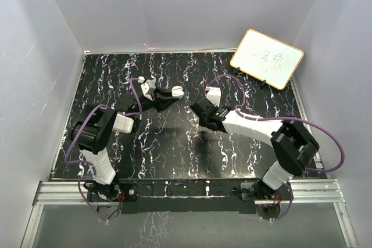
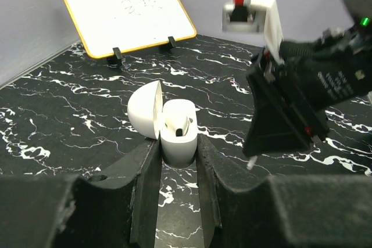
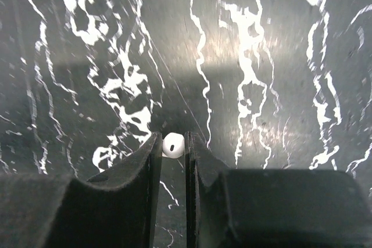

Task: Insert the wireless bluetooth earbuds into the charging case
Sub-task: Pick up the earbud from the center of the board, then place the earbud in the charging case.

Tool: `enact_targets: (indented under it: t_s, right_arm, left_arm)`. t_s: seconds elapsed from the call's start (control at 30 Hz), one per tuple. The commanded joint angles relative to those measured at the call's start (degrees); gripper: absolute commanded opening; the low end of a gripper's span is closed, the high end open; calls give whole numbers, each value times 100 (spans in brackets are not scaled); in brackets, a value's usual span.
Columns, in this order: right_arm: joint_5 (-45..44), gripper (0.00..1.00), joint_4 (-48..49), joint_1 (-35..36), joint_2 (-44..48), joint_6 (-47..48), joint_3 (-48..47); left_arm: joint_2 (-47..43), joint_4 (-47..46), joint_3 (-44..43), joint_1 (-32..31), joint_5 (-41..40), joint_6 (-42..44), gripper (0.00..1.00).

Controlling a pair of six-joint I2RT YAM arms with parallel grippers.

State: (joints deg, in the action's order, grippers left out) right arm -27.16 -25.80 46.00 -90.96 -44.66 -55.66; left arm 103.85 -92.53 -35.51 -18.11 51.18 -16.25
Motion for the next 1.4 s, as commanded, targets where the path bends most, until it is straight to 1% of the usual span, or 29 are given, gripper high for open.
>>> enact_targets:
  t_s: [0.0, 0.2, 0.33, 0.47, 0.63, 0.83, 1.0, 1.23, 1.37]
  right_arm:
    - [-802, 9, -205, -18, 320, 626, -674]
    - [-1240, 7, -504, -38, 320, 1511, -1663]
    - [-1263, 7, -647, -90, 165, 2014, -2367]
    - [-1188, 7, -825, -107, -70, 2339, -3027]
    - [-1144, 6, -1353, -113, -374, 2558, -3717]
    - [-1083, 6, -1814, -109, -591, 2752, -4291]
    - [-1035, 6, -2041, -109, -739, 2838, -4590]
    - [-935, 5, -2284, -104, -845, 2858, -4784]
    - [-898, 4, -2422, -100, -1131, 2858, -4900]
  left_arm:
    - [76, -925, -75, -173, -181, 289, 0]
    - [288, -852, -241, -376, -297, 523, 0]
    - [268, -680, -289, -504, -359, 768, 0]
    - [117, -348, -265, -645, -460, 1211, 0]
    - [-60, -14, -170, -792, -743, 1884, 0]
    - [-100, -8, -93, -877, -1255, 2420, 0]
    - [-155, 182, -144, -946, -1635, 2779, 0]
    - [-110, 228, -261, -1013, -1815, 2966, 0]
    - [-116, 261, -314, -1077, -1901, 3045, 0]
